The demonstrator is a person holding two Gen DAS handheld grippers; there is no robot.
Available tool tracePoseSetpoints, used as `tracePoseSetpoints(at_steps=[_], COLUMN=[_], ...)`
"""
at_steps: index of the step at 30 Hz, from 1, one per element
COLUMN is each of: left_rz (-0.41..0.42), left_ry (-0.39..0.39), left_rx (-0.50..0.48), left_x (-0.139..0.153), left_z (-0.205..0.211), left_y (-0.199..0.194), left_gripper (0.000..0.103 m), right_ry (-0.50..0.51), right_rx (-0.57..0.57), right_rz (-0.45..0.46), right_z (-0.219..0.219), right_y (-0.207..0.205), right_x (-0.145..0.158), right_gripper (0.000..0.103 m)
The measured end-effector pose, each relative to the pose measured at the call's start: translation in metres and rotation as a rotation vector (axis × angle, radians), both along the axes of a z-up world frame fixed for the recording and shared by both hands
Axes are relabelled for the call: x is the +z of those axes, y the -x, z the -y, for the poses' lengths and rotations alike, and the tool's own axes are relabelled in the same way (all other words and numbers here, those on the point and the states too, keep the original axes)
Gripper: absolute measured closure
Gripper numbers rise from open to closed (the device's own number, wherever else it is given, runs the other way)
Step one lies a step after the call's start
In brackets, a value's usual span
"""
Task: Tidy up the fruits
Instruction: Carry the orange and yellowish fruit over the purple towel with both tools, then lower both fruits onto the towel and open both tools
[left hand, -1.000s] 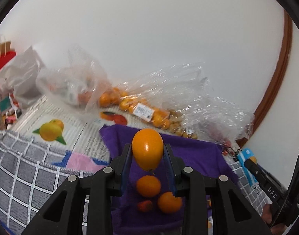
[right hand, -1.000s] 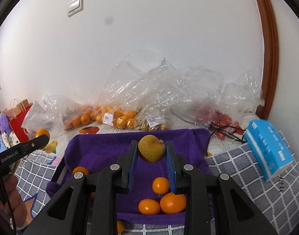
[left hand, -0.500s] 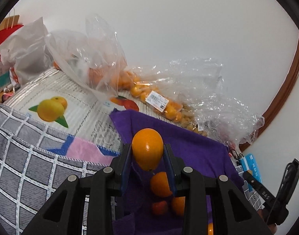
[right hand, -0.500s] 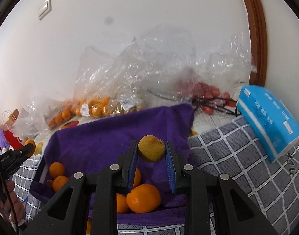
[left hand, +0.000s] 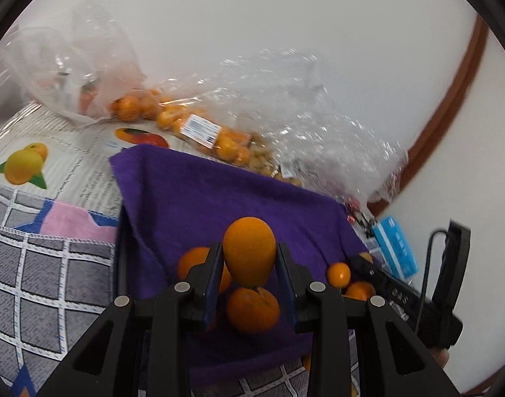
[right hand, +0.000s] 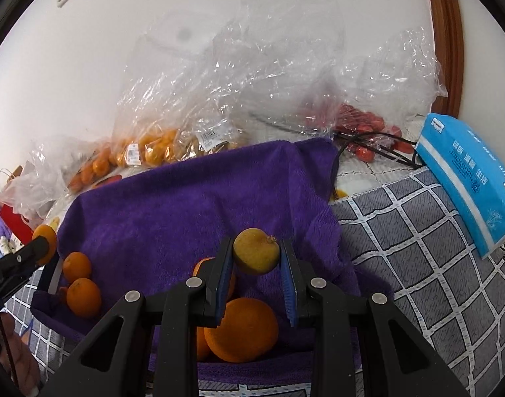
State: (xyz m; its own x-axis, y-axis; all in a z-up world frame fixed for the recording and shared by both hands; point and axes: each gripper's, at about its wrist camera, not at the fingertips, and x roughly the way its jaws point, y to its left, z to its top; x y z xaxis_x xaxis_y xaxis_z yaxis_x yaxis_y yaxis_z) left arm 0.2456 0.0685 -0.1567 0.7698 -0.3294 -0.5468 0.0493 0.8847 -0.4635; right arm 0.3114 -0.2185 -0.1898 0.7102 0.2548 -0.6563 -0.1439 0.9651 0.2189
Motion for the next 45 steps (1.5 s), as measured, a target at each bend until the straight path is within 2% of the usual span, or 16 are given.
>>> tracePoseSetpoints(at_steps=[4, 10, 16, 22, 28, 32, 35, 39, 45], left_rz=[0.002, -0.040, -0.090, -0.089, -0.086, -0.040, -0.007, 0.050, 0.099], left_ry=[-0.044, -0.098, -0.111, -0.154, -0.146, -0.143, -0.137, -0.155, -0.174], left_rx=[-0.026, -0.044, -0.057, -0.055, -0.055, -0.044, -0.042, -0.030, -0.006], left_x=[0.000, -0.007, -0.017, -0.018, -0.018, -0.011, -0.003, 0.008, 0.020], left_z=[0.013, 0.025, 0.029, 0.033, 0.032, 0.031, 0.030, 0.030, 0.028], left_y=[0.001, -0.005, -0.012, -0.011, -0.010, -0.004, 0.003, 0.011, 0.018], left_gripper=[0.073, 0.073, 0.074, 0.075, 0.075, 0.073, 0.071, 0.062, 0.055], right_ry=[0.004, 0.024, 0.046, 0.054, 0.047, 0.047, 0.042, 0.075, 0.120], right_rx=[-0.001, 0.001, 0.003, -0.009, -0.016, -0.011, -0.001, -0.021, 0.010], right_rz=[-0.024, -0.021, -0.011, 0.021, 0.033, 0.038, 0.051, 0.086, 0.075], right_z=[-0.001, -0.004, -0.006, -0.004, -0.002, -0.003, -0.006, -0.013, -0.023], right_y=[-0.002, 0.001, 0.002, 0.008, 0.011, 0.014, 0.017, 0.024, 0.045], right_x=[-0.005, -0.005, -0.004, 0.001, 0.003, 0.006, 0.011, 0.022, 0.041], right_gripper=[0.075, 0.075, 0.075, 0.074, 0.074, 0.061, 0.061, 0.061, 0.059])
